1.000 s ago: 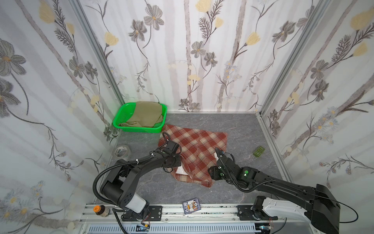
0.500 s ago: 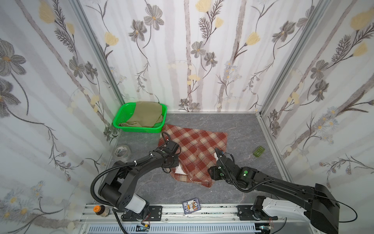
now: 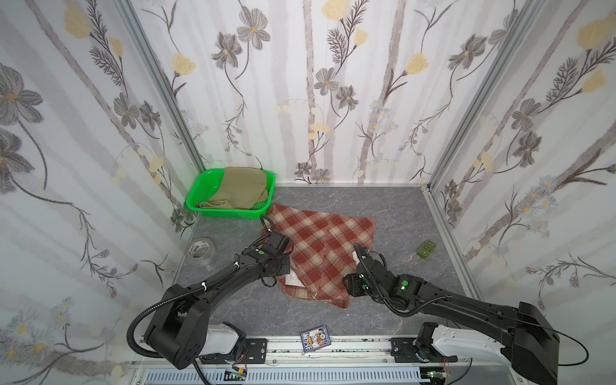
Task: Fold and stack the skirts
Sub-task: 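Lift the plaid skirt by its hem with both grippers and raise it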
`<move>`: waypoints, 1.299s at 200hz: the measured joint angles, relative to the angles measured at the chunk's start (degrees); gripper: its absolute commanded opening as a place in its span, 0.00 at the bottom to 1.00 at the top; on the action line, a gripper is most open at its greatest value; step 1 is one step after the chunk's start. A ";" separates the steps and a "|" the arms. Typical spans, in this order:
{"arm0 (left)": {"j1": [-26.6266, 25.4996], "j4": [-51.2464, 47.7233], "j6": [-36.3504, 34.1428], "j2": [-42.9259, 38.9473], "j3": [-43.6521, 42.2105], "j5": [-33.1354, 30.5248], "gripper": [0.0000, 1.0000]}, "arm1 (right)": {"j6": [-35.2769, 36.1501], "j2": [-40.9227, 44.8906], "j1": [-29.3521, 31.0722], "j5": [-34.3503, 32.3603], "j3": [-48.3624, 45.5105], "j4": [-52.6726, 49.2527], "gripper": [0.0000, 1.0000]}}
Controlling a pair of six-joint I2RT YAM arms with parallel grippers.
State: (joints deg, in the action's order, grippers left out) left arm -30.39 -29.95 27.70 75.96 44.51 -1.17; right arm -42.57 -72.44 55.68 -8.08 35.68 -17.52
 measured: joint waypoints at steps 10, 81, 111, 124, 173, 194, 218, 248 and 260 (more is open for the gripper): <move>0.02 -0.48 0.50 -0.94 -0.17 0.85 0.00 | 0.02 0.66 0.96 -0.50 0.20 -1.40 0.57; 0.02 -3.54 2.80 -2.56 -0.15 6.08 0.00 | -0.96 1.14 11.65 -4.26 0.39 -8.52 0.61; 0.02 -5.75 3.45 -2.64 0.26 7.37 0.00 | -2.16 -2.60 15.34 -6.23 0.39 -8.74 0.69; 0.02 -6.47 3.74 -2.75 0.42 7.37 0.00 | -2.38 -4.15 16.41 -7.08 0.15 -8.46 0.69; 0.07 -8.44 4.00 -3.26 1.01 7.06 0.00 | -5.14 -8.96 17.11 -10.86 -0.61 -8.81 0.65; 0.07 -8.87 4.07 -3.39 1.55 6.60 0.00 | -6.62 -10.86 17.11 -12.76 0.02 -9.60 0.60; 0.07 -9.31 4.24 -4.02 2.16 5.75 0.00 | -7.91 -13.57 17.09 -14.40 1.53 -10.23 0.42; 0.24 -9.70 4.92 -6.29 3.43 4.15 0.00 | -9.27 -15.72 17.09 -15.02 2.47 -10.19 0.21; 0.48 -9.77 5.42 -7.15 3.87 3.54 0.00 | -9.77 -15.74 17.03 -15.19 2.45 -10.21 0.09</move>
State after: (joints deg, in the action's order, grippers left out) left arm -29.91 -39.72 33.12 68.82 48.38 2.37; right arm -52.34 -88.18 72.71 -23.27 38.13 -27.73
